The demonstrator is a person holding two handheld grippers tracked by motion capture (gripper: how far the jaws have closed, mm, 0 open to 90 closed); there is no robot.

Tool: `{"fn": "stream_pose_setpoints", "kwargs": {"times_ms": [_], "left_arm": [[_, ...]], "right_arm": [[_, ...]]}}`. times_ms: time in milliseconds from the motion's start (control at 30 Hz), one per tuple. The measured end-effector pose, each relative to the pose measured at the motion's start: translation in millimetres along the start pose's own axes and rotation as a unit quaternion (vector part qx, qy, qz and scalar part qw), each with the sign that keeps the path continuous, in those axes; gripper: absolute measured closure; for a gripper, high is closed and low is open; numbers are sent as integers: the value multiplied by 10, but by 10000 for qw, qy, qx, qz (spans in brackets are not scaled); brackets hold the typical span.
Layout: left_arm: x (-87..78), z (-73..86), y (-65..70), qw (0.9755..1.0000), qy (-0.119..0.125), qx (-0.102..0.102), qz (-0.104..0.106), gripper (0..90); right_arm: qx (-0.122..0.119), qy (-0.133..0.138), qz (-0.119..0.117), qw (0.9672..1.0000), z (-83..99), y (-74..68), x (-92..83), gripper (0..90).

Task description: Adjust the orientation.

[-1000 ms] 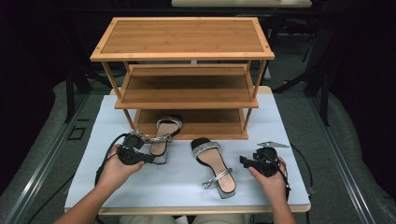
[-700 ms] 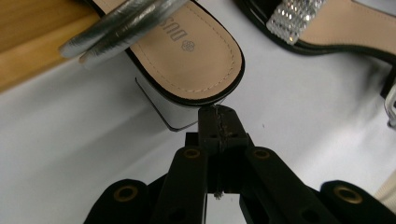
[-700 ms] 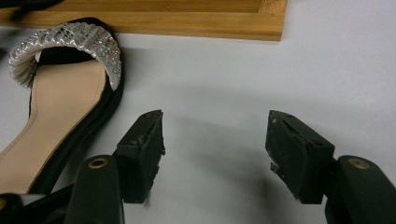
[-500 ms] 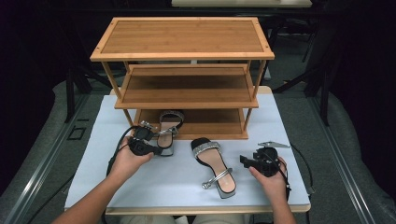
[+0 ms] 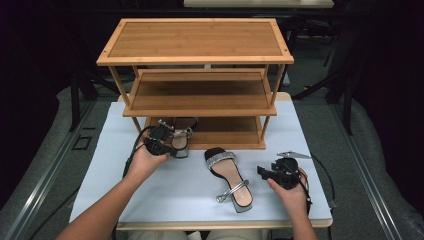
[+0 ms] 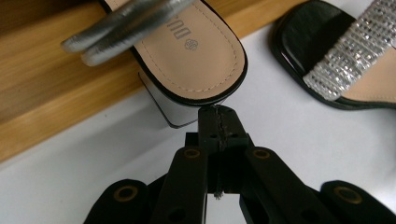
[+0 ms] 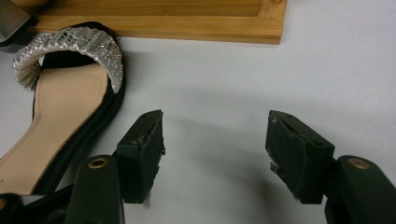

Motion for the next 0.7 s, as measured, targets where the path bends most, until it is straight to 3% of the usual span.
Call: {"fn": "stream_pose_setpoints", "kwargs": {"times_ms": [233,533,700], "left_arm": [[43,-33,-52,9999,2,-121,122,900],[52,-20,-49,9999,38,-78,77,891],[33,56,-26,9998,130,52,119,825]], "right_arm": [[-2,-15,15,10000,5,4,5,364],[-10,-44,9,10000,11,-11,12,365],[-3,45,30,10000,-6,-8,11,364]]}}
Point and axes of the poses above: each handheld gripper's, and its own axes: x roughly forward along the jaws, z roughly out of its underside, y roughly to its right, the point moved 10 cm from there along x, roughly forward along the jaws, and after that the axes turned 7 degrees about -y, right-handed, at the moved point
